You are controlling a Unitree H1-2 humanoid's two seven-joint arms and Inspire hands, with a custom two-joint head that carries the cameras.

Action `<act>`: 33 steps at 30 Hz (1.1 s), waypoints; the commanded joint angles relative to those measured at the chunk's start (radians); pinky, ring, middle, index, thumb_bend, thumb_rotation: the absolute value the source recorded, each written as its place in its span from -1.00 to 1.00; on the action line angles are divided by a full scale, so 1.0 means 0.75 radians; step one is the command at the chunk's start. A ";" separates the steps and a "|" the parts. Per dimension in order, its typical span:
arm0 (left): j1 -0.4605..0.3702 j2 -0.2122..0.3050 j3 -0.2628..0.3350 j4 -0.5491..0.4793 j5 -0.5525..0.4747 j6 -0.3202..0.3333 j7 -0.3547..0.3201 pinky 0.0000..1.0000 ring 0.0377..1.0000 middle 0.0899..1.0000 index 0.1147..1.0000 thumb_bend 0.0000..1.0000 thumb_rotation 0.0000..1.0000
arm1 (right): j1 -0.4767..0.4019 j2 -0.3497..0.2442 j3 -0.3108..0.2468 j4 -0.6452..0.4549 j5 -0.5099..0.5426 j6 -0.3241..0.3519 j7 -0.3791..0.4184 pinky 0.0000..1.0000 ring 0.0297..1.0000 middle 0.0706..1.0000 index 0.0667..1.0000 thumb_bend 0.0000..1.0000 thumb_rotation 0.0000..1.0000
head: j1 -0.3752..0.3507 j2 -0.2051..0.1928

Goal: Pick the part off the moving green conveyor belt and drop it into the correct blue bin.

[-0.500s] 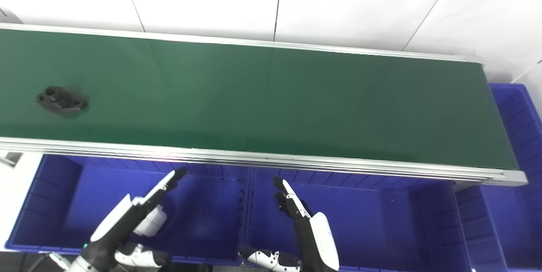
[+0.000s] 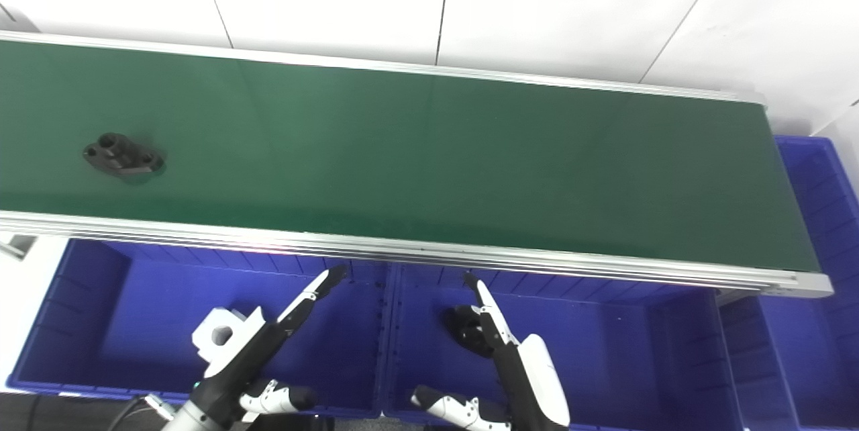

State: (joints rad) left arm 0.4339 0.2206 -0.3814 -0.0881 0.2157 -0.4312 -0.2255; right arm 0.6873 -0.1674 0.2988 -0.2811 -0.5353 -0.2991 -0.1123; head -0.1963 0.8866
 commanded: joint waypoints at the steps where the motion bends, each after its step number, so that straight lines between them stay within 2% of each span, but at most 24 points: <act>1: -0.002 -0.013 0.007 -0.028 -0.049 -0.034 0.012 1.00 1.00 1.00 1.00 0.45 0.98 | 0.027 0.017 -0.004 -0.048 -0.062 -0.039 -0.033 0.61 0.76 0.86 0.97 0.48 0.74 | 0.000 -0.002; 3: 0.000 -0.018 0.008 -0.028 -0.061 -0.035 0.011 1.00 1.00 1.00 1.00 0.43 1.00 | 0.030 0.023 -0.005 -0.046 -0.068 -0.055 -0.041 0.71 0.82 0.88 0.97 0.38 0.91 | -0.016 0.000; 5: 0.001 -0.019 0.010 -0.035 -0.065 -0.027 0.004 1.00 1.00 1.00 1.00 0.44 1.00 | 0.034 0.031 -0.003 -0.045 -0.042 -0.060 -0.039 0.75 0.85 0.90 0.97 0.34 0.98 | -0.016 0.000; 10: 0.013 -0.023 0.024 -0.036 -0.138 -0.027 0.004 1.00 1.00 1.00 1.00 0.36 1.00 | 0.049 0.032 0.008 -0.046 0.002 -0.066 -0.026 0.78 0.88 0.93 0.98 0.23 1.00 | -0.037 0.001; 14: 0.031 -0.009 0.041 -0.053 -0.164 -0.035 0.001 1.00 1.00 1.00 1.00 0.40 1.00 | 0.059 0.039 0.004 -0.055 -0.071 -0.050 -0.045 0.74 0.82 0.88 0.95 0.32 1.00 | -0.036 0.006; 17: 0.039 0.010 0.063 -0.080 -0.157 -0.025 0.002 1.00 1.00 1.00 1.00 0.45 1.00 | 0.064 0.042 0.007 -0.063 -0.055 -0.049 -0.034 0.75 0.83 0.88 0.96 0.33 1.00 | -0.030 0.008; 20: 0.033 0.021 0.094 -0.095 -0.149 -0.001 0.009 1.00 1.00 1.00 1.00 0.50 1.00 | 0.065 0.048 0.002 -0.062 -0.068 -0.046 -0.042 0.74 0.83 0.88 0.94 0.30 1.00 | -0.010 0.005; 21: 0.034 0.020 0.107 -0.100 -0.134 0.011 0.014 1.00 1.00 1.00 1.00 0.51 1.00 | 0.066 0.051 -0.002 -0.058 -0.065 -0.049 -0.047 0.74 0.83 0.88 0.94 0.30 1.00 | 0.047 -0.008; 22: 0.033 0.019 0.116 -0.103 -0.128 0.025 0.012 1.00 1.00 1.00 1.00 0.53 1.00 | 0.067 0.055 -0.007 -0.053 -0.071 -0.052 -0.057 0.73 0.83 0.86 0.92 0.29 1.00 | 0.047 -0.008; 23: 0.035 0.011 0.117 -0.103 -0.117 0.033 0.011 1.00 1.00 1.00 1.00 0.54 1.00 | 0.068 0.056 -0.013 -0.045 -0.069 -0.059 -0.066 0.73 0.82 0.86 0.91 0.28 1.00 | 0.132 -0.043; 24: 0.038 0.006 0.115 -0.101 -0.110 0.034 0.010 0.99 1.00 1.00 1.00 0.54 1.00 | 0.070 0.059 -0.018 -0.038 -0.071 -0.062 -0.076 0.72 0.82 0.85 0.91 0.28 1.00 | 0.132 -0.043; 25: 0.043 -0.002 0.107 -0.094 -0.099 0.030 0.010 0.97 0.99 1.00 0.99 0.53 1.00 | 0.072 0.058 -0.024 -0.028 -0.066 -0.067 -0.083 0.73 0.82 0.85 0.90 0.28 1.00 | 0.237 -0.093; 26: 0.047 -0.009 0.100 -0.086 -0.088 0.017 0.013 0.95 0.99 1.00 0.98 0.54 1.00 | 0.074 0.059 -0.030 -0.023 -0.085 -0.066 -0.096 0.73 0.82 0.84 0.90 0.27 1.00 | 0.237 -0.093; 27: 0.046 -0.020 0.090 -0.064 -0.076 -0.008 0.019 0.93 0.97 0.98 0.97 0.54 1.00 | 0.073 0.053 -0.035 -0.001 -0.085 -0.088 -0.113 0.69 0.80 0.83 0.90 0.27 1.00 | 0.330 -0.155; 28: 0.043 -0.032 0.079 -0.041 -0.060 -0.029 0.030 0.91 0.96 0.97 0.95 0.55 1.00 | 0.070 0.044 -0.039 0.023 -0.079 -0.114 -0.128 0.70 0.81 0.84 0.91 0.23 1.00 | 0.381 -0.190; 30: 0.034 -0.046 0.061 -0.007 -0.026 -0.048 0.045 0.88 0.94 0.96 0.95 0.57 1.00 | 0.062 0.028 -0.044 0.068 -0.046 -0.157 -0.140 0.76 0.84 0.86 0.92 0.19 1.00 | 0.446 -0.242; 33: 0.022 -0.052 0.038 0.021 0.031 -0.050 0.080 0.84 0.91 0.94 0.93 0.58 0.94 | 0.056 0.030 -0.056 0.102 -0.065 -0.173 -0.163 0.76 0.83 0.86 0.92 0.17 1.00 | 0.481 -0.283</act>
State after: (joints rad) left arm 0.4580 0.1820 -0.3531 -0.0625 0.2192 -0.4277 -0.1931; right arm 0.7229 -0.1440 0.2634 -0.1864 -0.5795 -0.3742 -0.2055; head 0.1639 0.6752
